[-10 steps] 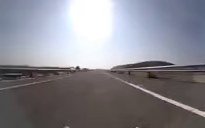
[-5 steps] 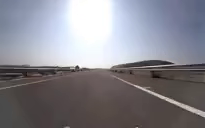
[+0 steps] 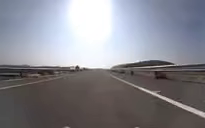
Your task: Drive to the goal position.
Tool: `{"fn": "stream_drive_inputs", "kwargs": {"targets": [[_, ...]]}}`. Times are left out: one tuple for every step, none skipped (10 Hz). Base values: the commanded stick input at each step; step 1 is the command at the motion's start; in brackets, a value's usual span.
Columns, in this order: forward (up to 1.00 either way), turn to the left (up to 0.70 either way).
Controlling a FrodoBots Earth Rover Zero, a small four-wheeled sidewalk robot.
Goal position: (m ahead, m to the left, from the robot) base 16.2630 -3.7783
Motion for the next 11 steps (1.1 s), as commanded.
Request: {"fn": "stream_drive_inputs", "kwargs": {"targets": [[1.0, 0.0], [1.0, 0.0], [1.0, 0.0], [1.0, 0.0], [1.0, 0.0], [1.0, 0.0], [1.0, 0.0], [1.0, 0.0], [1.0, 0.0], [1.0, 0.0], [1.0, 0.0]]}}
